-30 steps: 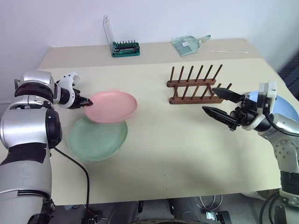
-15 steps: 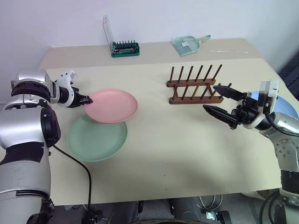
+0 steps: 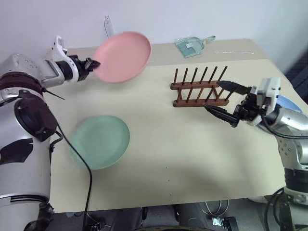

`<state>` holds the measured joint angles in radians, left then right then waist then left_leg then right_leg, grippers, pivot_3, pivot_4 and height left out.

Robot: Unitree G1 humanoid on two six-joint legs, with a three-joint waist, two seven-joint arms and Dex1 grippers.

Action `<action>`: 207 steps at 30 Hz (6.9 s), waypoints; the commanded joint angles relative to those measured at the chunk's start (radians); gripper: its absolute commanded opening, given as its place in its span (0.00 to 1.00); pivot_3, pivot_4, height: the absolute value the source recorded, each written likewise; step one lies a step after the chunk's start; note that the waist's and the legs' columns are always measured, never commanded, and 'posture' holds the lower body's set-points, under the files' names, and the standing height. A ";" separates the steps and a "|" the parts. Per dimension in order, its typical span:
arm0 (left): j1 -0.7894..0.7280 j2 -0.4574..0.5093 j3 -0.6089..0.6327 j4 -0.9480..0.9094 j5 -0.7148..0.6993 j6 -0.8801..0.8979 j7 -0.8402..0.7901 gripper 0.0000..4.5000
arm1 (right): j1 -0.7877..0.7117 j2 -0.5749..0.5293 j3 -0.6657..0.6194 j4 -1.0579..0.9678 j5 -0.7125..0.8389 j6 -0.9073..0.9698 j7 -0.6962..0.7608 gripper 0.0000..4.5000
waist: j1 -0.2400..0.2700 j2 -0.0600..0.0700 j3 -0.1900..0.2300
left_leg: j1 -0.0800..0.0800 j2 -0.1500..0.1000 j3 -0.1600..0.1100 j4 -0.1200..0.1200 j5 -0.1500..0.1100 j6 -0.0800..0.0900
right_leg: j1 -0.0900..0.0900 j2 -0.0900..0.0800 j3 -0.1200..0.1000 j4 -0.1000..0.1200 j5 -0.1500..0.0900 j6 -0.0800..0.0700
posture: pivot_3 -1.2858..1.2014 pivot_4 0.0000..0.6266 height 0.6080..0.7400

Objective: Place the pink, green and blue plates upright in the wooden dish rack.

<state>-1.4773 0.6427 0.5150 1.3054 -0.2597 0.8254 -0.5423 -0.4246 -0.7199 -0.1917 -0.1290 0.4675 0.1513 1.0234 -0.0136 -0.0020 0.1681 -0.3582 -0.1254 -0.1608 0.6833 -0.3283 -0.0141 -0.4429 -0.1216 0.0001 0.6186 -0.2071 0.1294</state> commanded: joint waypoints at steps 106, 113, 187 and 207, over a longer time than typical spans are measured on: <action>0.721 -0.084 -0.457 -1.276 -0.284 -0.476 -0.554 0.99 | -0.664 -0.002 -0.486 0.797 0.426 0.695 -0.316 0.00 | 0.004 0.001 -0.001 | 0.001 0.003 0.019 -0.003 -0.003 0.005 | -0.004 0.003 0.016 -0.006 0.005 0.000 | 0.52 0.24 1.00; 0.721 -0.097 -0.461 -1.317 -0.283 -0.463 -0.531 0.99 | -0.601 -0.017 -0.501 0.819 0.428 0.716 -0.313 0.00 | 0.002 0.001 -0.001 | 0.001 0.003 0.019 -0.003 -0.003 0.005 | -0.004 0.003 0.016 -0.006 0.006 0.000 | 0.52 0.24 1.00; 0.512 0.433 -0.881 -0.833 -0.082 0.592 -0.589 1.00 | -0.067 -0.011 -0.129 -0.033 0.424 0.369 0.186 1.00 | 0.003 -0.001 0.000 | 0.002 0.003 0.019 -0.001 -0.004 0.007 | -0.004 0.003 0.017 -0.005 0.006 0.001 | 0.52 0.24 1.00; 0.350 0.249 -1.254 -0.294 0.262 0.301 -0.970 0.57 | -0.045 -0.023 -0.171 -0.037 0.433 0.362 0.128 1.00 | 0.003 -0.001 -0.001 | 0.003 0.003 0.020 -0.001 -0.004 0.007 | -0.003 0.004 0.017 -0.004 0.006 0.002 | 0.52 0.24 1.00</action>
<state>-1.1337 0.9155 -0.7567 0.9853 -0.0137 1.1398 -1.5173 -0.4706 -0.7287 -0.3313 -0.1418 0.8816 0.5180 1.1546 -0.0109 -0.0028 0.1674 -0.3552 -0.1229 -0.1404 0.6825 -0.3321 -0.0072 -0.4458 -0.1177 0.0169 0.6142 -0.2013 0.1309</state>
